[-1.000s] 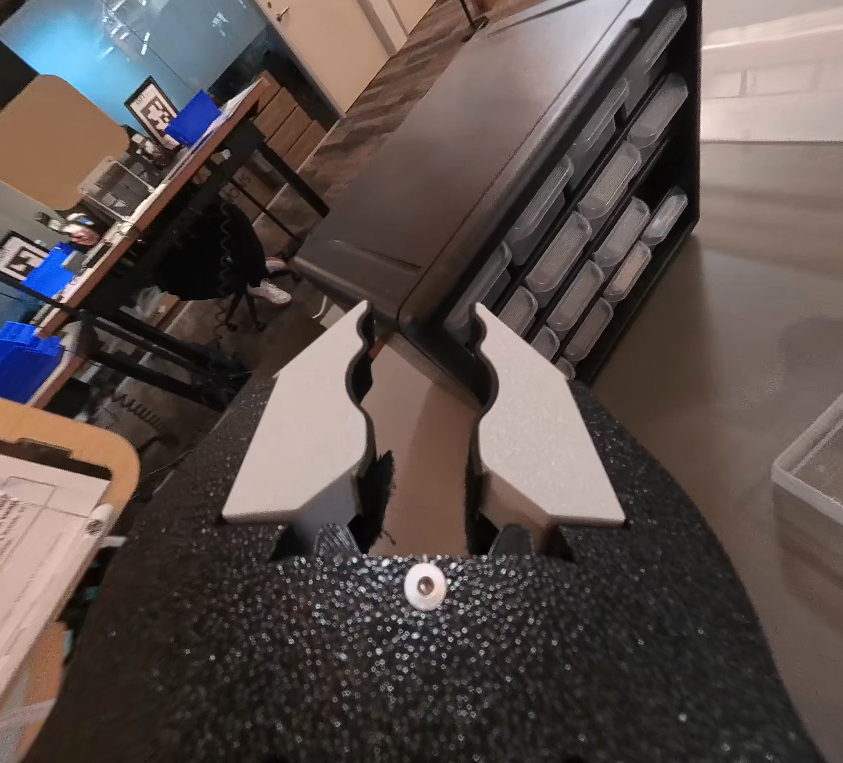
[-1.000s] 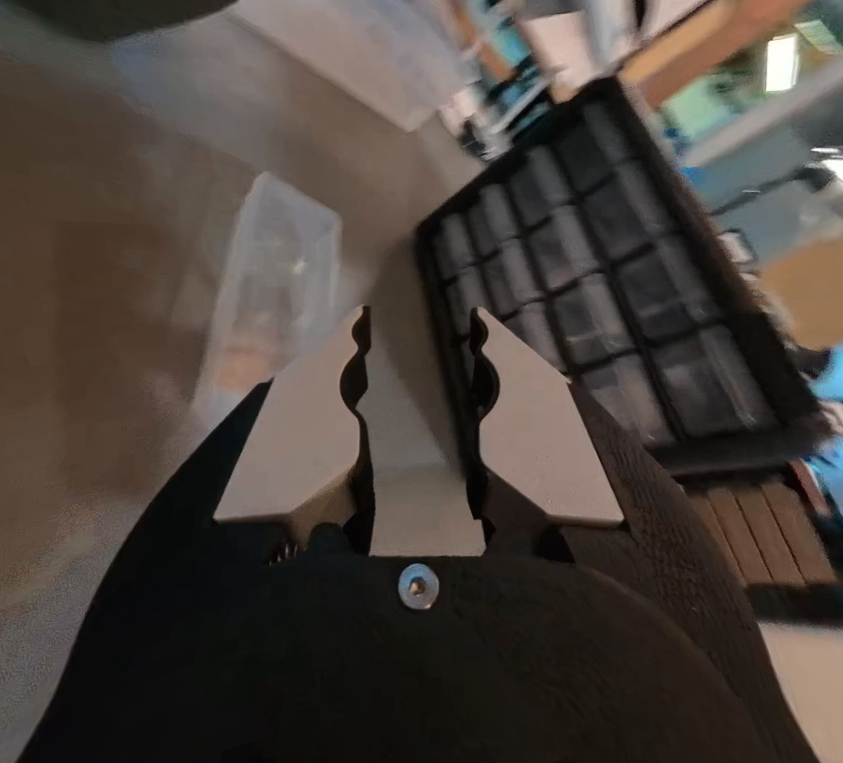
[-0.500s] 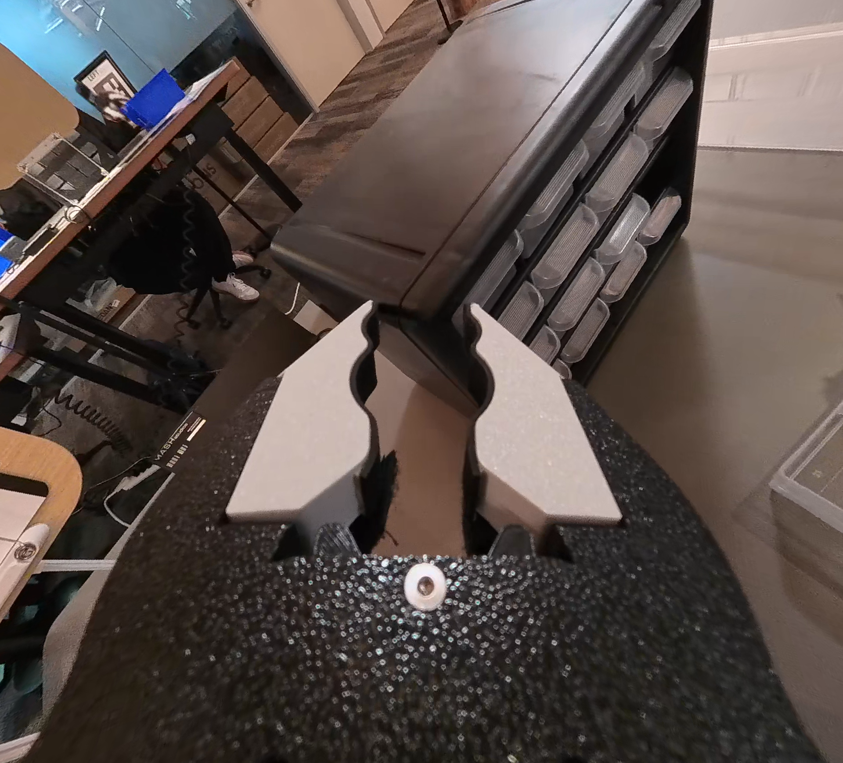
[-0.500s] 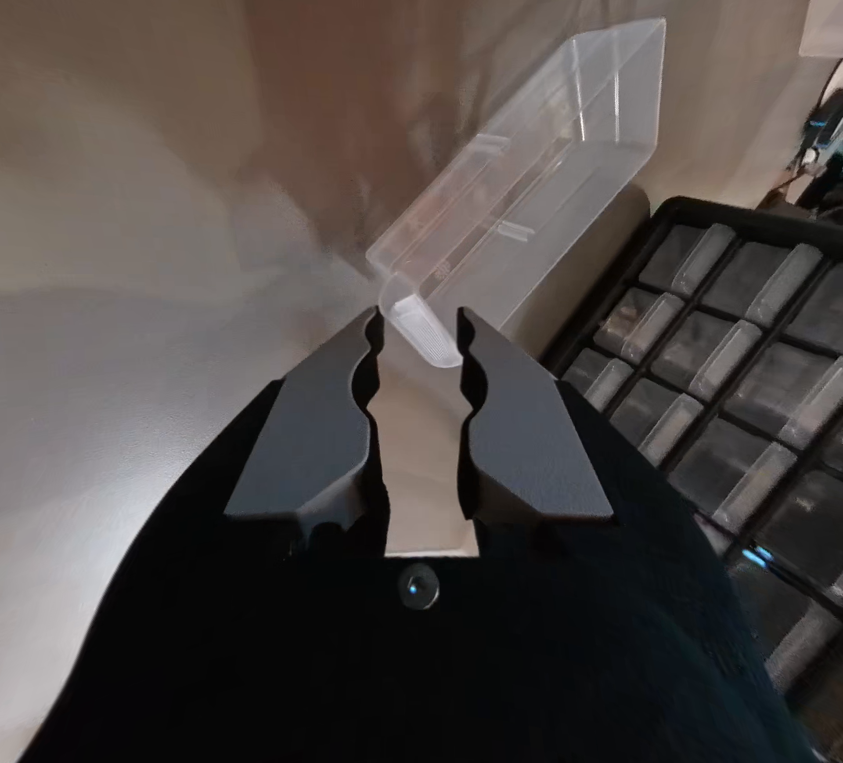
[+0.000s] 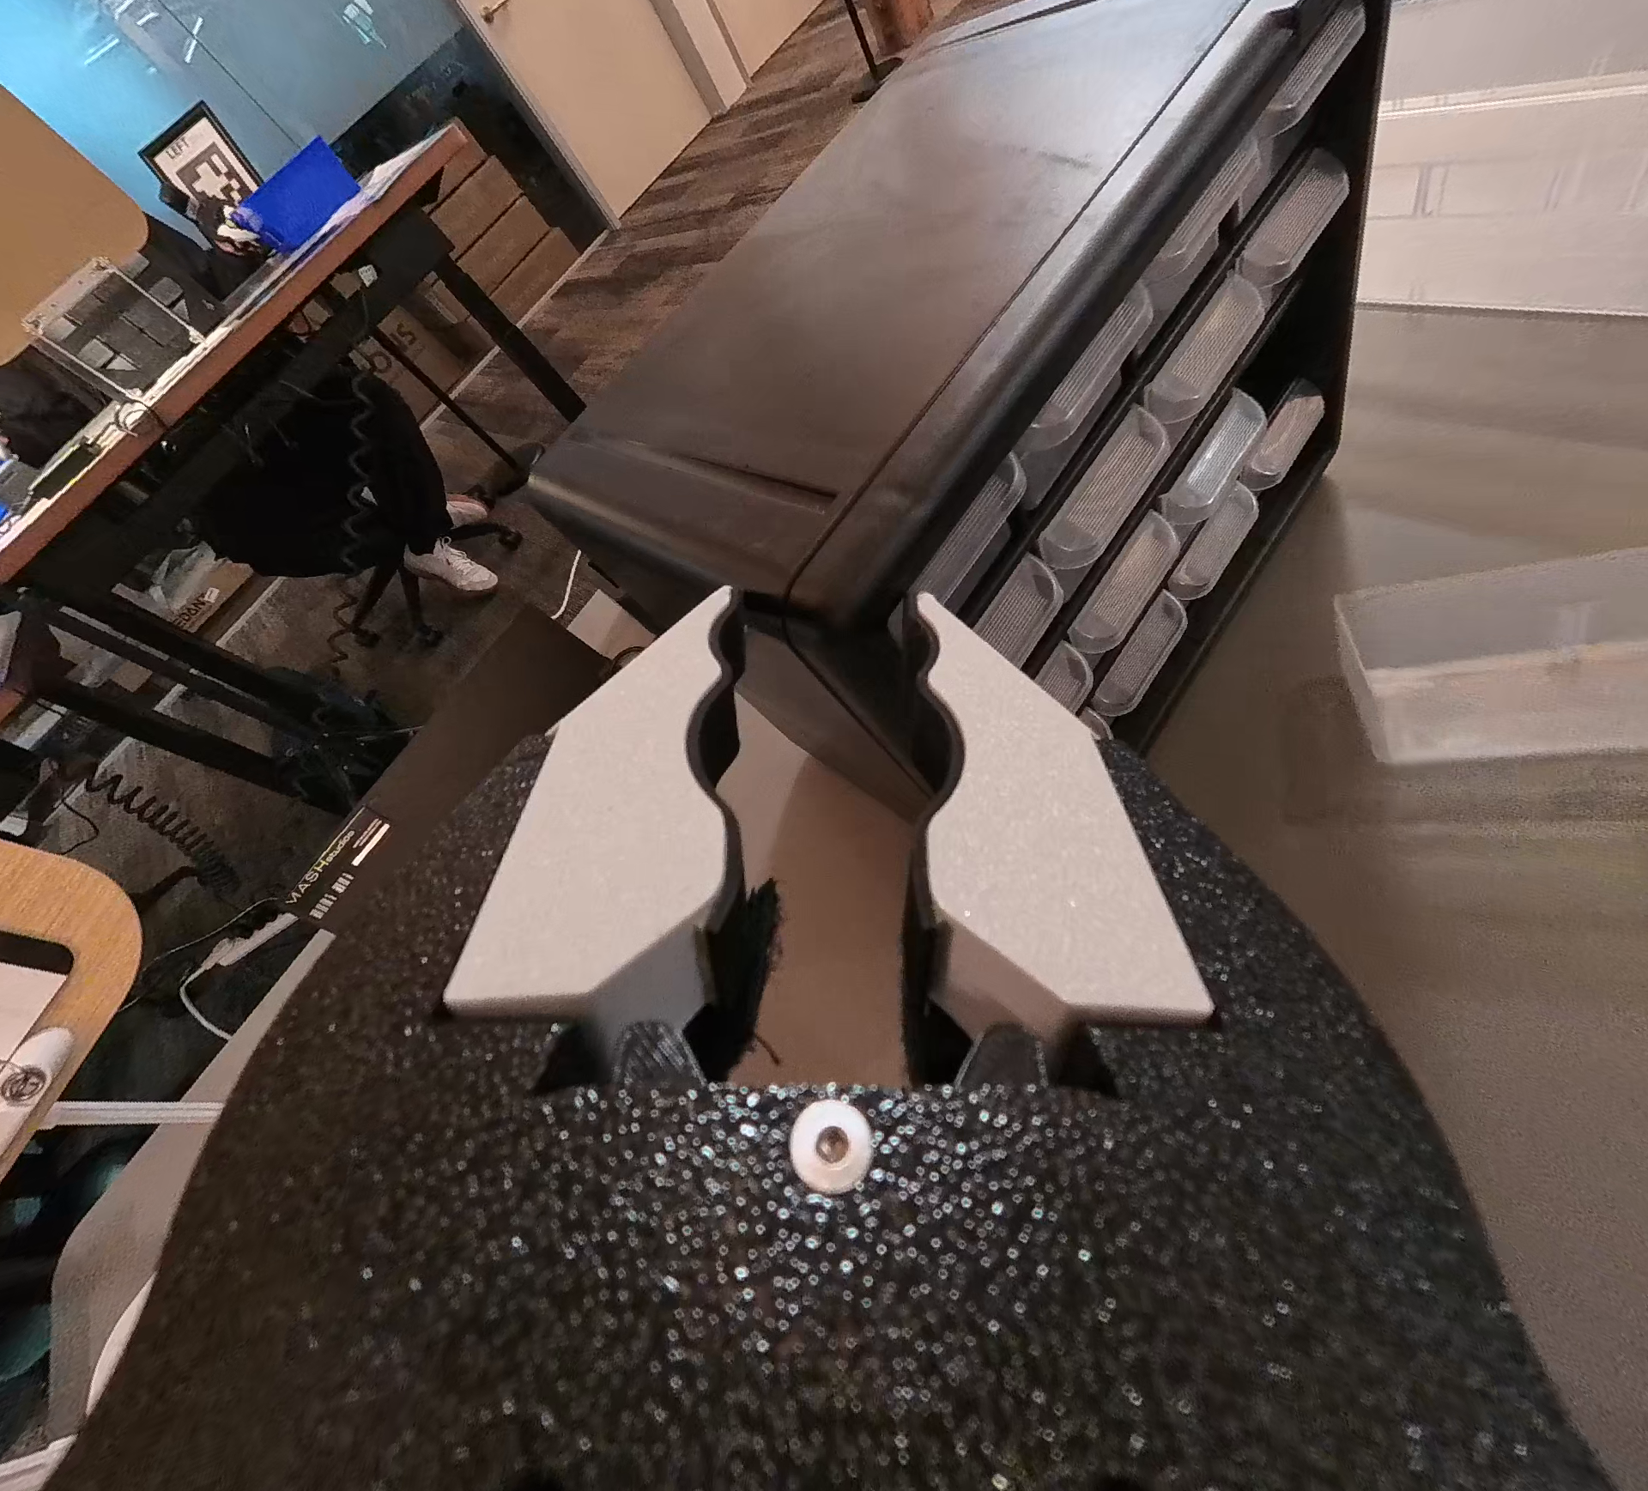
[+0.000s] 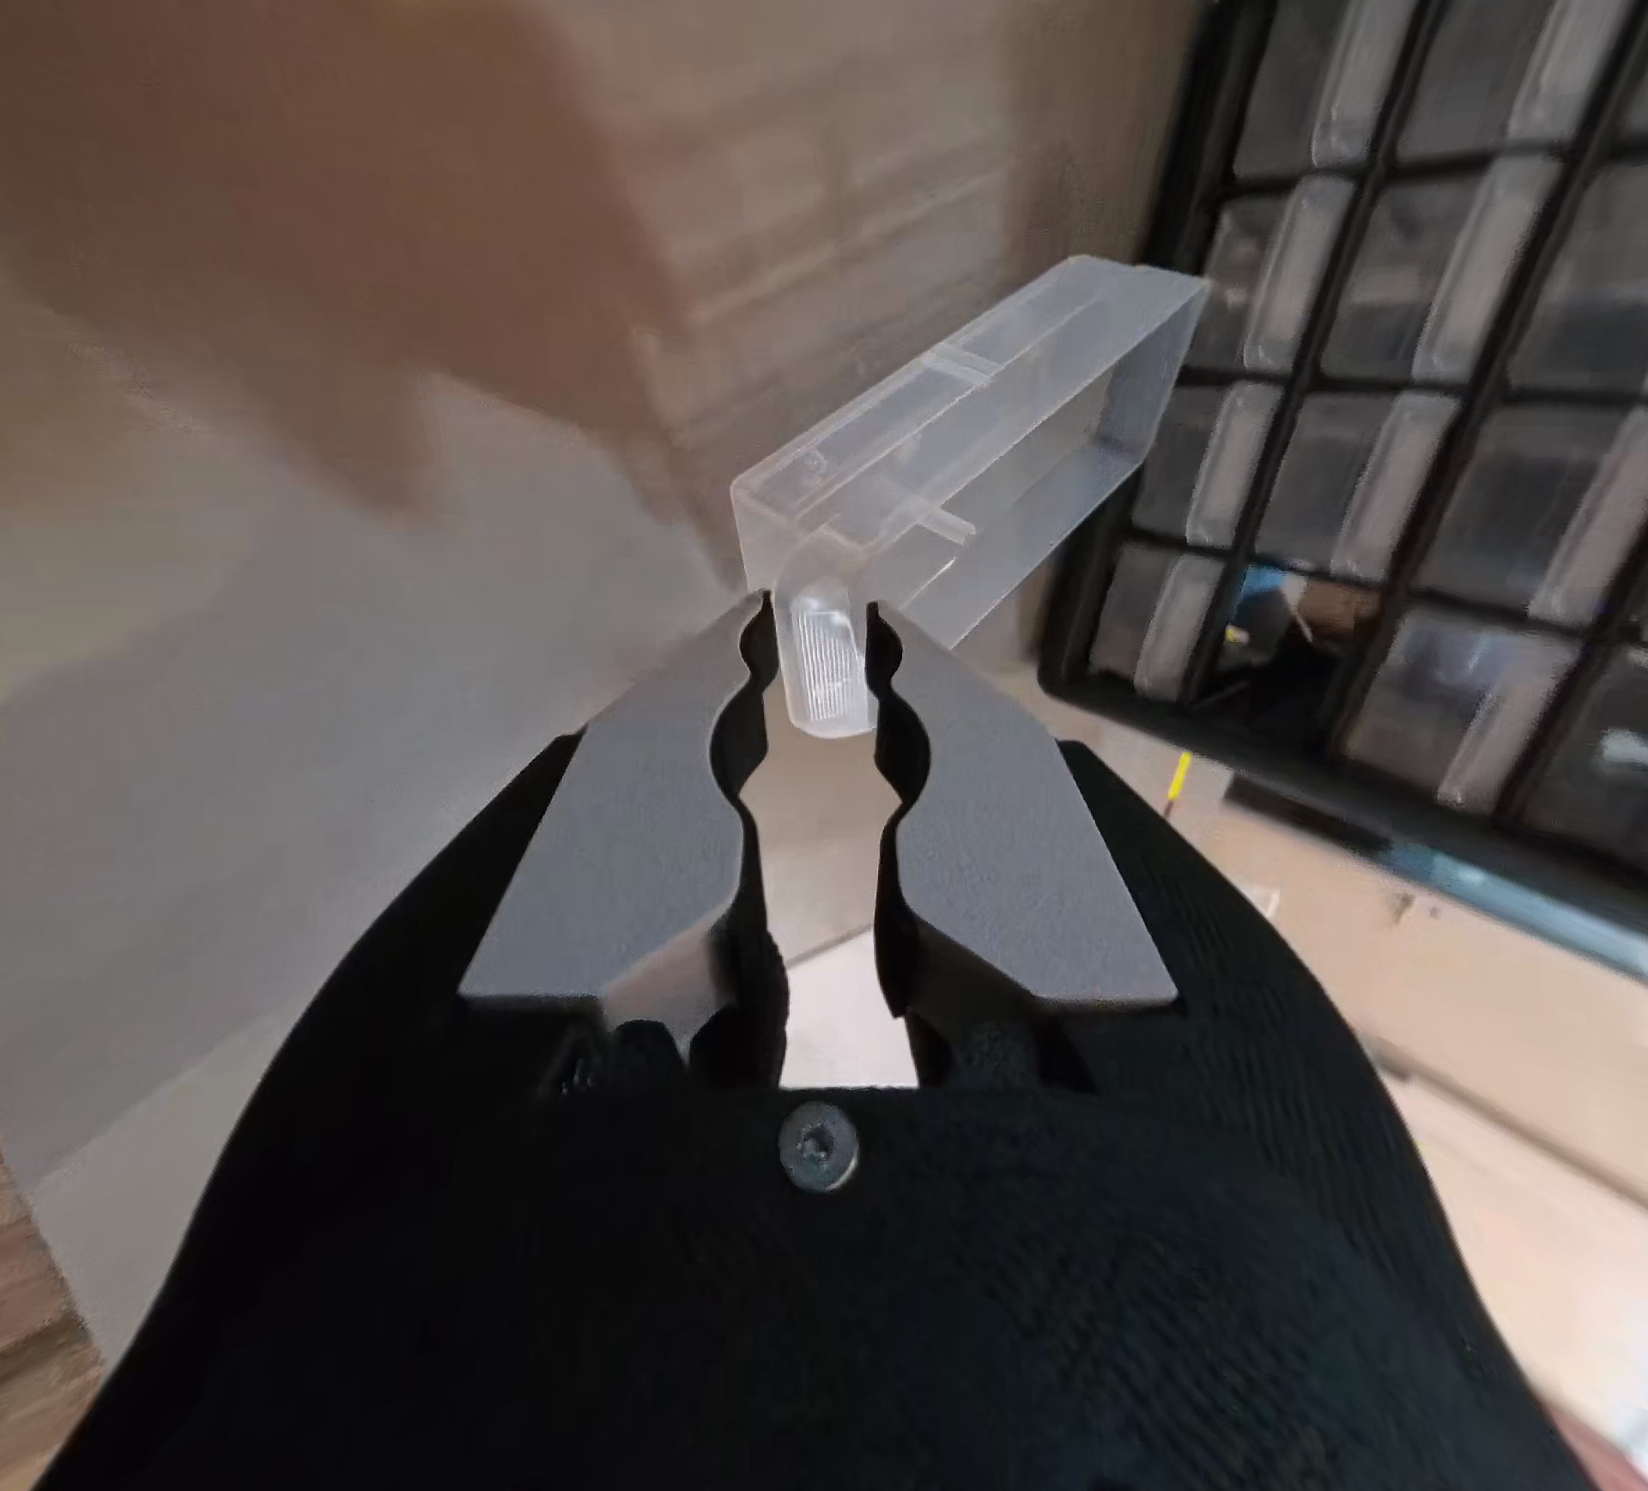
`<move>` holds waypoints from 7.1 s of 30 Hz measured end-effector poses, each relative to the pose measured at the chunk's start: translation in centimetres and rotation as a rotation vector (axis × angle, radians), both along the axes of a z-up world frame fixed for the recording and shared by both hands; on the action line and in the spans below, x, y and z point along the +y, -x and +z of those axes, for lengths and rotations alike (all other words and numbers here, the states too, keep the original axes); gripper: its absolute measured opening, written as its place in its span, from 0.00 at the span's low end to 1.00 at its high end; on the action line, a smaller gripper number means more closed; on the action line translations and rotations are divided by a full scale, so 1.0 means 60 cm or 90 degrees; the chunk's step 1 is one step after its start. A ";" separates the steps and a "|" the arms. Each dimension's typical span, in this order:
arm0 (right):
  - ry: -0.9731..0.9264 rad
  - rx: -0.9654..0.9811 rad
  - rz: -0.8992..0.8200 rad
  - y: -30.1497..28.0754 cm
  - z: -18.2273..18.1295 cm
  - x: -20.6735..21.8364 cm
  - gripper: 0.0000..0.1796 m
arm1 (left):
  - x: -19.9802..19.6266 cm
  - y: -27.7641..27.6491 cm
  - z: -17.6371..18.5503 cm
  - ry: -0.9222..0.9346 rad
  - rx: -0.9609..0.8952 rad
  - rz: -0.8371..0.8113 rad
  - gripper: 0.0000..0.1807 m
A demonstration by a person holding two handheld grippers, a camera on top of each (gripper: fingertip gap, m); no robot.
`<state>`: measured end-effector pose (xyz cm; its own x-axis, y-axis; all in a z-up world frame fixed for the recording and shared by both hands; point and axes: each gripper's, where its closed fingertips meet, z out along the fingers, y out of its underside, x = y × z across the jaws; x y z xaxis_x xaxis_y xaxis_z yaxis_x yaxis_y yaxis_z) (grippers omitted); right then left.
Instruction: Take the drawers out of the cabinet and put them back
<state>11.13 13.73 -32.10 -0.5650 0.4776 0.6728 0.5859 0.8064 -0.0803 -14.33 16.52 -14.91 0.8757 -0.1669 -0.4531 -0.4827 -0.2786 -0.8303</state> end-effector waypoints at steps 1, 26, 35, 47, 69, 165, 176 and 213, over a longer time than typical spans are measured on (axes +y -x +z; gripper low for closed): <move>0.003 0.007 -0.028 -0.001 0.007 0.006 0.10 | 0.000 0.000 0.000 0.000 0.000 0.000 0.18; -0.035 -0.052 -0.284 0.004 0.093 0.089 0.10 | 0.000 0.000 0.000 -0.005 -0.008 -0.009 0.18; -0.042 -0.088 -0.311 0.017 0.108 0.085 0.10 | -0.002 -0.002 0.000 -0.010 -0.026 -0.025 0.19; -0.126 -0.076 -0.304 0.049 0.097 0.137 0.10 | -0.002 -0.002 0.000 -0.015 -0.036 -0.031 0.19; -0.240 0.320 -0.179 0.140 0.115 0.182 0.05 | -0.002 0.000 0.001 -0.018 -0.040 -0.030 0.18; -0.272 0.552 0.140 0.303 0.109 -0.061 0.19 | 0.001 -0.014 0.012 -0.031 -0.006 -0.041 0.17; -0.289 0.553 0.099 0.347 0.111 -0.011 0.50 | 0.003 -0.016 0.011 -0.030 -0.010 -0.041 0.17; -0.222 0.487 0.092 0.272 0.092 -0.083 0.24 | -0.004 -0.025 0.013 -0.037 -0.030 -0.070 0.17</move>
<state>-5.17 8.75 -26.56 0.0658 0.1306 0.9892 0.3613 0.9210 -0.1456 -12.81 16.27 -14.14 0.8741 -0.2380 -0.4234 -0.4676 -0.1759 -0.8663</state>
